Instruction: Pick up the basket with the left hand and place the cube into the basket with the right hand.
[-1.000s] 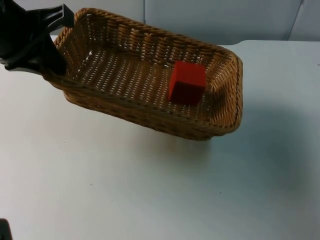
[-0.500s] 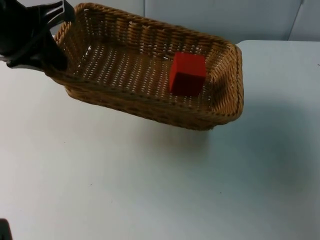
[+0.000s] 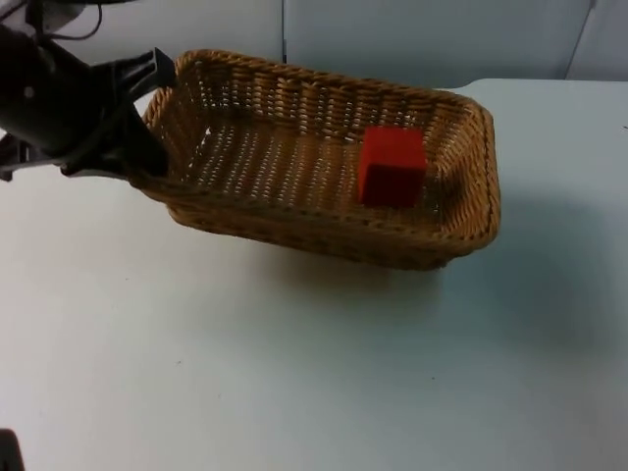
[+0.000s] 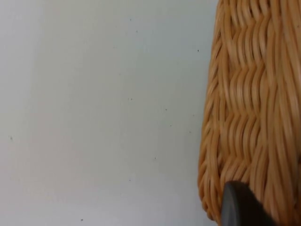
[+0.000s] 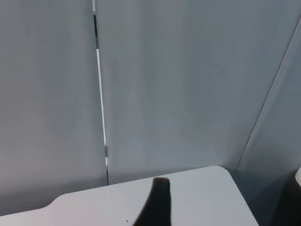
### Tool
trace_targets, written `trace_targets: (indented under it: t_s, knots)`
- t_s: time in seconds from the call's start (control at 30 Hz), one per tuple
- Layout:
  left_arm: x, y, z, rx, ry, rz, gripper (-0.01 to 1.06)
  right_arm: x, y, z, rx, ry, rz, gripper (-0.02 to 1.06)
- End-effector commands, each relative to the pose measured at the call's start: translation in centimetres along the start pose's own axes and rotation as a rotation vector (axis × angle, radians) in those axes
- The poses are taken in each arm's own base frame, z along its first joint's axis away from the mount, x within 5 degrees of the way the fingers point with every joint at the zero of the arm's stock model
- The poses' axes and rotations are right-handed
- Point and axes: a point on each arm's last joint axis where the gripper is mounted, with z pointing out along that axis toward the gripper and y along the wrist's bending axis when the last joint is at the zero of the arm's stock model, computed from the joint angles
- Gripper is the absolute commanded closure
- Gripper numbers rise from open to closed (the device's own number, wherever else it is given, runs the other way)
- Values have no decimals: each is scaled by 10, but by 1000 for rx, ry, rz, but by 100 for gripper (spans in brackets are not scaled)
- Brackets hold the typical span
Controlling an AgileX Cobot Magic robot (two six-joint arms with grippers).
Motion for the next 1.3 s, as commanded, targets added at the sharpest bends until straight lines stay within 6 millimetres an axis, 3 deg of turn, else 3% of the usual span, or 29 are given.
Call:
trace_targets:
  t_s: [0.0,0.17,0.2,0.3,0.33,0.4,0.47,0.57,0.63,0.73,0.8,0.9,0.93,0.97,1.03,1.07,1.1,1.2,1.27]
  knots:
    - [3,1,11,46,20,-38,105,-1,-1,-5,-1,-17,1,29]
    - [15,12,33,84,100,23,96,-1,-1,-5,-1,-17,-2,29]
    - [16,14,36,84,108,44,89,-1,-1,-5,-1,-17,-2,29]
    - [17,17,38,71,112,111,54,-1,-1,-5,-1,-17,-21,29]
    - [17,17,38,71,112,111,54,-1,-1,-5,-1,-17,-21,29]
    - [11,14,37,71,100,139,28,-1,-1,-5,-1,-17,-21,29]
    - [0,6,35,105,90,165,17,-1,-1,-5,-1,-17,-21,29]
    - [-13,-5,30,135,74,220,17,-1,-1,-5,-1,-17,-21,29]
    - [-37,-16,17,90,41,320,23,-1,-1,-5,-1,-17,-23,29]
    - [-51,-21,6,18,25,396,32,-1,-1,-5,-1,-17,-25,29]
    - [-74,-28,-23,-163,-15,426,53,-1,-3,-7,8,-19,-28,29]
    - [-88,-36,-63,-330,-79,467,76,-2,-7,-17,36,-41,-33,29]
    - [-88,-36,-63,-330,-79,467,76,-2,-7,-17,36,-41,-33,29]
    - [-89,-39,-77,-362,-101,467,86,-2,-9,-24,45,-54,-33,29]
    - [-83,-54,-119,-404,-139,517,105,-2,-17,-56,63,-119,-17,29]
    - [-79,-62,-137,-402,-162,526,105,-1,-20,-71,64,-147,-11,29]
    - [-79,-62,-137,-402,-162,526,105,-1,-20,-71,64,-147,-11,29]
    - [-57,-80,-194,-404,-278,571,105,7,-27,-126,36,-256,24,29]
    - [-29,-89,-232,-388,-364,576,105,17,-32,-166,4,-336,45,34]
